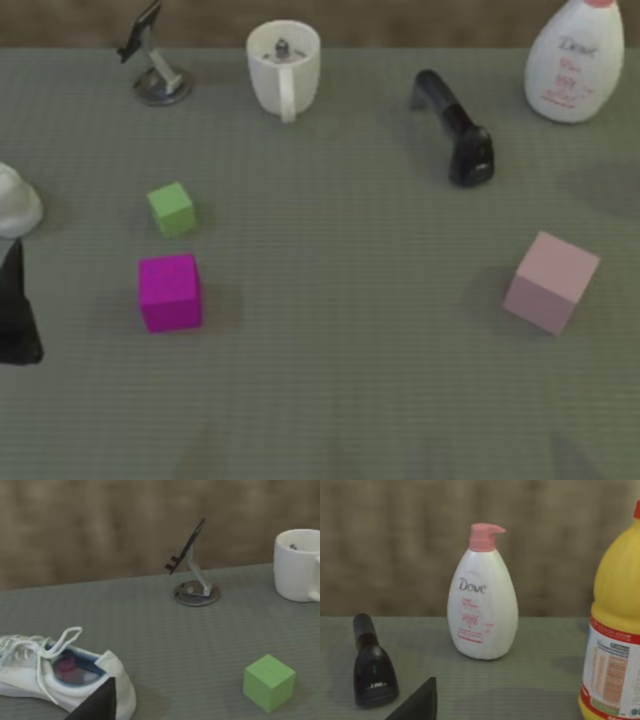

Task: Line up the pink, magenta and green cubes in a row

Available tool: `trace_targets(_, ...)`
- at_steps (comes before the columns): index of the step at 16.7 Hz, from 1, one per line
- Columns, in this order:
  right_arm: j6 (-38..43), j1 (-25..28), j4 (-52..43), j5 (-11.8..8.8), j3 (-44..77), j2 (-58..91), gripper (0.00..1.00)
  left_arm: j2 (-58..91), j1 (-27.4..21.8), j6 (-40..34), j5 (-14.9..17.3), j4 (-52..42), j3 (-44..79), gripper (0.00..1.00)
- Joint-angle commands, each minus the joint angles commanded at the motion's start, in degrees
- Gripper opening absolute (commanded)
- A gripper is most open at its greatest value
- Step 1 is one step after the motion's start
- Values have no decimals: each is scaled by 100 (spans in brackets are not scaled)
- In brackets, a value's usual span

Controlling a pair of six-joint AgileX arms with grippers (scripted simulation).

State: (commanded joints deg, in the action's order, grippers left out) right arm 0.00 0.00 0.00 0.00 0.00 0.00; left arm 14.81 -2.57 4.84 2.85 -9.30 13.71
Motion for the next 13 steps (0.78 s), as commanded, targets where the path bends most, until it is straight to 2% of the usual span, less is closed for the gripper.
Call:
trace_targets(5,0,0,0,0,0,0,100,2466,-277,731,64,-1557,1715,100)
trace_targets(13,0,0,0,0,0,0,100,7382,-724,2222,-104,-4566,5074,100)
